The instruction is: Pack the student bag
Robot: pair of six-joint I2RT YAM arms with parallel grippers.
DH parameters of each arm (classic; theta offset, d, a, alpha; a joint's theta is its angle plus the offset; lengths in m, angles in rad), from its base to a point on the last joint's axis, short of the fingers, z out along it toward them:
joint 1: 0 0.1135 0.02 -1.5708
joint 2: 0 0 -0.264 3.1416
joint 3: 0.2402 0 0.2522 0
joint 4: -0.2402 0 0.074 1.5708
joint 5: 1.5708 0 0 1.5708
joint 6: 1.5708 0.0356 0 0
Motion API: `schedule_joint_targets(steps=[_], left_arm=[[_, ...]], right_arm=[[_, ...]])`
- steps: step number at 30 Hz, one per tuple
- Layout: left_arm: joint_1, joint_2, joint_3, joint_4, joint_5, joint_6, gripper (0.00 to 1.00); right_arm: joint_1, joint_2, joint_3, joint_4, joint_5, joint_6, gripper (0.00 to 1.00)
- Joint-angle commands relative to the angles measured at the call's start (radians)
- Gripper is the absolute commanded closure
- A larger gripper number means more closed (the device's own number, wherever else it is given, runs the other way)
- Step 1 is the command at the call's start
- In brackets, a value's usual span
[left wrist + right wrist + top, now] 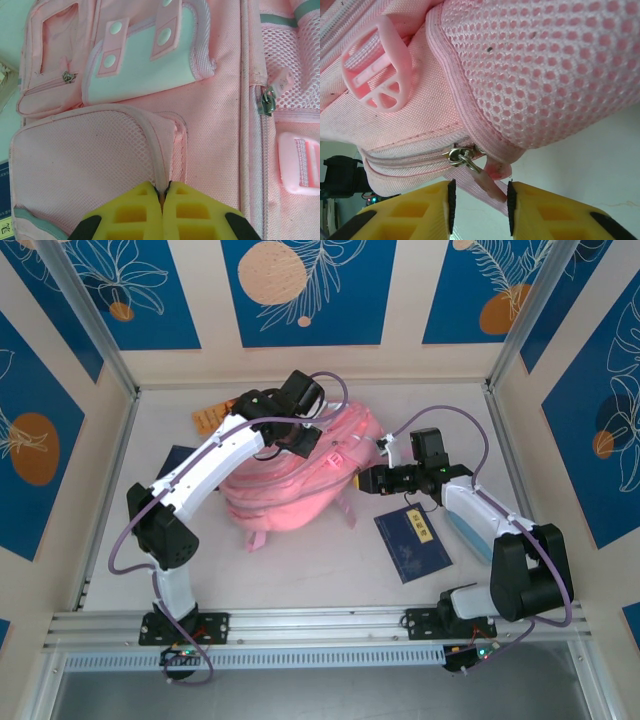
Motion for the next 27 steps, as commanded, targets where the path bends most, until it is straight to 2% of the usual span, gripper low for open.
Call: schedule_joint_targets(steps=[1,4,19,25,27], left_arm=[[0.012,-0.007,0.065,0.078,0.004,-0.007,1.0],[0.012,-0.007,0.065,0.078,0.01,-0.012,1.0],[0.01,-0.015,0.066,0.079,0.047,-0.026,1.0],[0.011,-0.015,0.065,0.078,0.048,-0.029,1.0],[0.011,-0.012,0.064,0.079,0.045,-0.037,1.0]], right_arm=[[0.008,-0.017,0.013,0.006,-0.046,-0.017,0.69],[0.01,-0.017,0.012,0.015,-0.065,-0.015,0.72],[0.045,0.042,0.032,0.038,-0.007,-0.007,0.73],[0.054,0.051,0.03,0.061,0.023,-0.002,0.8],[0.059,0.045,0.032,0.05,0.053,-0.002,0.87]])
